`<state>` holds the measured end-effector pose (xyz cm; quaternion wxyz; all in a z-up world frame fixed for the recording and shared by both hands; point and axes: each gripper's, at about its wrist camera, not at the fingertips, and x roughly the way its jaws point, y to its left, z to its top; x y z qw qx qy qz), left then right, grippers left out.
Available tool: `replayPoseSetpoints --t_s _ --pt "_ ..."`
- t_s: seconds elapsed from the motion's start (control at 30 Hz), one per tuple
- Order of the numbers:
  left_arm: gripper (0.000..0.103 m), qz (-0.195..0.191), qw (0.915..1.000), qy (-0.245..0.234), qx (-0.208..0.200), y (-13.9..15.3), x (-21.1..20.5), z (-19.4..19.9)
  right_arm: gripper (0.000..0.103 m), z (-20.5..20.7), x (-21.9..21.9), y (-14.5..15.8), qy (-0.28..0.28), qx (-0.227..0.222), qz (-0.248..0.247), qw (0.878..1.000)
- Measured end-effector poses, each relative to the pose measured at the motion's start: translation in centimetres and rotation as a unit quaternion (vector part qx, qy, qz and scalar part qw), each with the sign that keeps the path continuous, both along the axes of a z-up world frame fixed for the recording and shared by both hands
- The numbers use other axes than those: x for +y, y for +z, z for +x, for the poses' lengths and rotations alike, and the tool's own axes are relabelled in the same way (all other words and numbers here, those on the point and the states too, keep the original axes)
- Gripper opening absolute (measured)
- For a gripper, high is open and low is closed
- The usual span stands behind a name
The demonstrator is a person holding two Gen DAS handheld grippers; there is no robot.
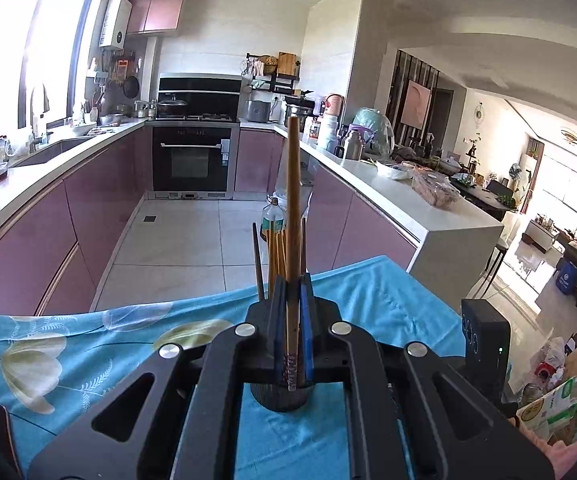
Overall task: Organize utensils
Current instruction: 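Lower the chopstick into the mesh cup and open the left gripper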
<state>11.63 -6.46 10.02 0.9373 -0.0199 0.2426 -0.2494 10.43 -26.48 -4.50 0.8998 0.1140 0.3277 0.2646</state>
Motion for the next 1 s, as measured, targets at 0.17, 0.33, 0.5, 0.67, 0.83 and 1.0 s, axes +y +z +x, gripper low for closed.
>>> replayPoseSetpoints --t_s 0.17,0.33,0.5,0.67,0.83,1.0 --pt "0.008 -0.006 1.0000 0.001 0.004 0.2 -0.6 1.1 0.008 0.0 -0.3 -0.2 0.000 0.004 -0.001 1.000" --pt "0.008 0.003 0.9999 0.004 0.010 -0.3 -1.1 1.9 0.008 0.0 -0.4 -0.2 -0.002 0.004 -0.001 1.000" --pt "0.008 0.010 0.9998 0.006 0.019 -1.1 -1.7 2.9 0.008 0.2 -0.3 -0.5 -0.002 0.008 -0.001 1.000" --pt "0.008 0.020 0.9995 0.007 0.025 -1.9 -2.1 3.8 0.008 0.2 -0.4 -0.8 -0.002 0.011 0.000 1.000" --pt "0.008 0.028 0.9991 0.007 0.032 -2.9 -2.6 4.4 0.008 0.3 -0.6 -1.0 -0.002 0.016 0.000 1.000" --pt "0.008 0.033 0.9986 0.008 0.041 -3.8 -2.8 5.0 0.008 0.3 -0.6 -0.9 -0.001 0.016 0.000 1.000"
